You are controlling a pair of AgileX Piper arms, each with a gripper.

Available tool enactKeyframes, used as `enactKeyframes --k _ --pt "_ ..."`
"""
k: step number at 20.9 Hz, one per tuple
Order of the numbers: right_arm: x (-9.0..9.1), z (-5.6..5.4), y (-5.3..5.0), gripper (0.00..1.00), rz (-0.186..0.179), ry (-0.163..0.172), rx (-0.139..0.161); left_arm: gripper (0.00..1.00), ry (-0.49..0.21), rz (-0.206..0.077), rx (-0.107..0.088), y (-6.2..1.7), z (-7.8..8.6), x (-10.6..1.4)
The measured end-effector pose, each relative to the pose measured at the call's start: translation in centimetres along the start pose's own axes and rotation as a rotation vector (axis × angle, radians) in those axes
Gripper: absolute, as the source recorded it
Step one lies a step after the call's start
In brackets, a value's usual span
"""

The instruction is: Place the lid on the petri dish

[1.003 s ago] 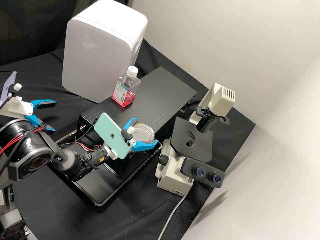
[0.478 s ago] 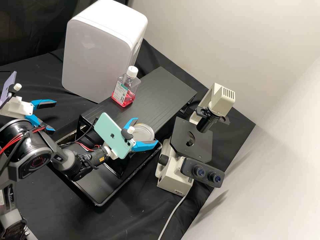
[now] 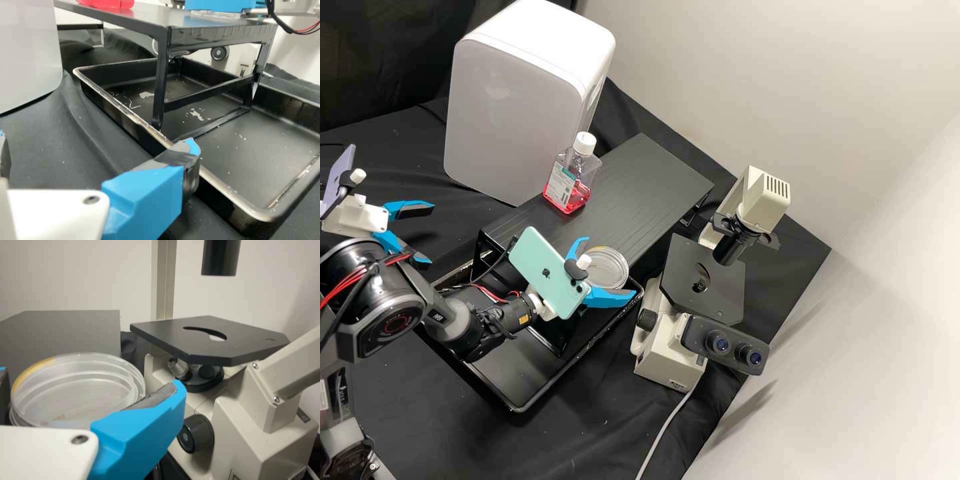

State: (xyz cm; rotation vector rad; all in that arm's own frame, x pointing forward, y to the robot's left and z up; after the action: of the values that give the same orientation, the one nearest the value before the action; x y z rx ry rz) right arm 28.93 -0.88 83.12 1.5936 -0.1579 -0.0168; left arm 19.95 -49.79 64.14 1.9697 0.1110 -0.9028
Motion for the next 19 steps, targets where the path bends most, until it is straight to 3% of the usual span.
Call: enactKeyframes --k 19 --pt "0.0 0.06 -0.06 1.0 -0.006 -0.007 0.0 1.0 0.0 0.0 0.0 0.0 0.0 0.0"
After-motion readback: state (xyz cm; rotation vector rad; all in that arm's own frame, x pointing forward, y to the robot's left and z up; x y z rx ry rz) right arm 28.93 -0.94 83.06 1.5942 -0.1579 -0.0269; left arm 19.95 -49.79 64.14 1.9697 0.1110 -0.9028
